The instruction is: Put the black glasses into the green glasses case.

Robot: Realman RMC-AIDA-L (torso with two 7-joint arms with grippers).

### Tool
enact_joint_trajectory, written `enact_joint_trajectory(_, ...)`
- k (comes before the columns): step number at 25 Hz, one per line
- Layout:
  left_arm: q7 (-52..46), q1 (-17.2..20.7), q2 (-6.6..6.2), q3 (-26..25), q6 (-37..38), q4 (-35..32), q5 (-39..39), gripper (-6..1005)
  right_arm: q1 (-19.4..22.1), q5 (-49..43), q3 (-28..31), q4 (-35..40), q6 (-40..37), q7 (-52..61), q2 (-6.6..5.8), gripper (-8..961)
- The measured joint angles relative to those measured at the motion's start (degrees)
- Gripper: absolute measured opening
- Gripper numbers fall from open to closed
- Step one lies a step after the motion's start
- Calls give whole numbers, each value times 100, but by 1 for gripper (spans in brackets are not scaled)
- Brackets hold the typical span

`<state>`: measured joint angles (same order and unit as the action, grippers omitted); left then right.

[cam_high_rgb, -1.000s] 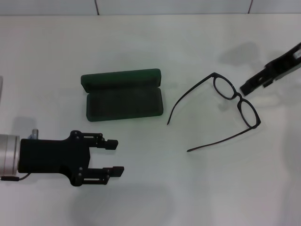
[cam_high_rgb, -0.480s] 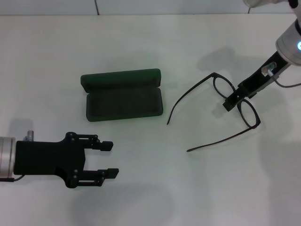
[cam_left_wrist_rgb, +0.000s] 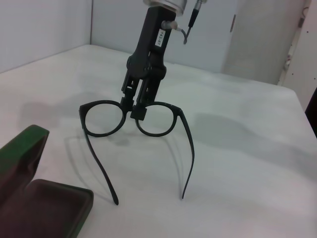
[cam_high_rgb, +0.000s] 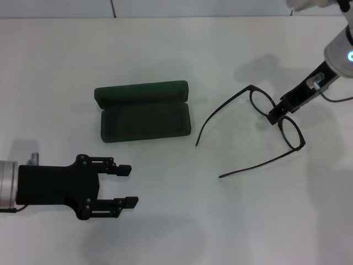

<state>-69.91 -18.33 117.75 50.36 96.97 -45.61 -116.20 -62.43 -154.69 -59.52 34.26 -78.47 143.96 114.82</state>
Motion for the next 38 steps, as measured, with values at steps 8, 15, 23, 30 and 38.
enact_joint_trajectory(8, 4, 5, -8, 0, 0, 0, 1, 661, -22, 7, -209, 11, 88, 0, 54, 484)
enact_joint_trajectory(15, 71, 5, -7, 0, -12, 0, 1, 660, -18, 2, -209, 11, 130, 1, 48, 205)
enact_joint_trajectory(23, 69, 2, -7, 0, -12, 0, 1, 659, 29, -13, -203, 19, 118, 5, 13, 52)
enact_joint_trajectory(30, -164, 4, 44, 1, 24, 1, 152, 658, 709, 256, 283, 1093, -230, -20, -37, 53)
enact_joint_trajectory(38, -330, -345, 92, -36, 29, 738, 258, 657, 1801, 2578, 665, 1686, 154, -702, -368, 54)
